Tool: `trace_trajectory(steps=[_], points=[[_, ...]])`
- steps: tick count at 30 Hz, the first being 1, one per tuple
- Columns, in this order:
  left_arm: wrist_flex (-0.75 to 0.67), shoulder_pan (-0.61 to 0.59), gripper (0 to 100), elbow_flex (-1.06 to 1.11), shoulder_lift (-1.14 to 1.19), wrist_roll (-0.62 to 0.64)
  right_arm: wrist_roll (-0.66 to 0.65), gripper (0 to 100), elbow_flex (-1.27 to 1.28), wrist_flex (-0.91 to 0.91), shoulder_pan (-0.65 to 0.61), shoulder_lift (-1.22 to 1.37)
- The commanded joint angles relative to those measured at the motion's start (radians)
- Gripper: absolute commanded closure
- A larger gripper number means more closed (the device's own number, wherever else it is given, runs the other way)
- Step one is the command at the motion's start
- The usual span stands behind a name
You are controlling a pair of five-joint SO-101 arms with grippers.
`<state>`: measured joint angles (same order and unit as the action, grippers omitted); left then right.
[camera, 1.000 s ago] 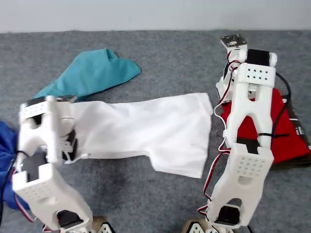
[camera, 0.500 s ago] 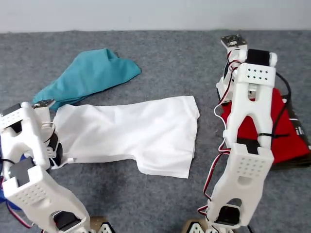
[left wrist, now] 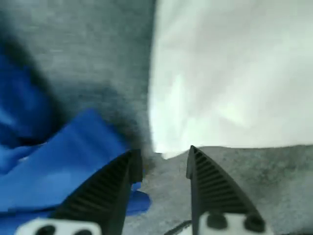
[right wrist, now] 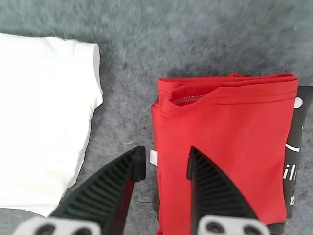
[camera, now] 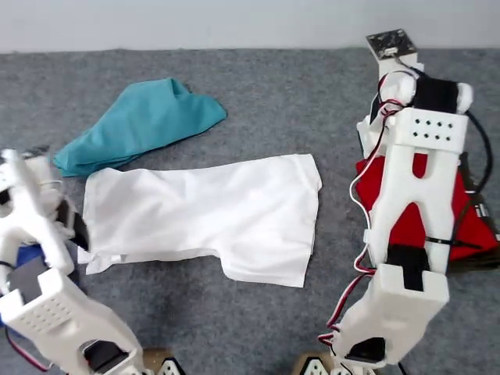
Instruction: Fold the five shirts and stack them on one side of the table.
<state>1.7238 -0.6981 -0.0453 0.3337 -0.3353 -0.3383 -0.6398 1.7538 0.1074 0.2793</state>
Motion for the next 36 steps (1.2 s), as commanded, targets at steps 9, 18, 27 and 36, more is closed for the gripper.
trace_trajectory(steps=[9, 18, 27, 36], points=[[0.026, 0.041, 84, -0.214, -0.043, 0.209, 0.048, 84.6, -0.002, -0.286, -0.114, 0.15], [-0.107, 0.321, 84, -0.239, -0.038, 0.322, 0.112, 84.5, -0.008, -0.49, -0.206, 0.397], [-0.31, 0.338, 84, -0.044, -0.038, 0.322, 0.11, 84.5, -0.006, -0.43, -0.249, 0.44], [-0.431, 0.339, 84, 0.071, -0.038, 0.322, 0.11, 84.7, -0.006, -0.363, -0.275, 0.443]])
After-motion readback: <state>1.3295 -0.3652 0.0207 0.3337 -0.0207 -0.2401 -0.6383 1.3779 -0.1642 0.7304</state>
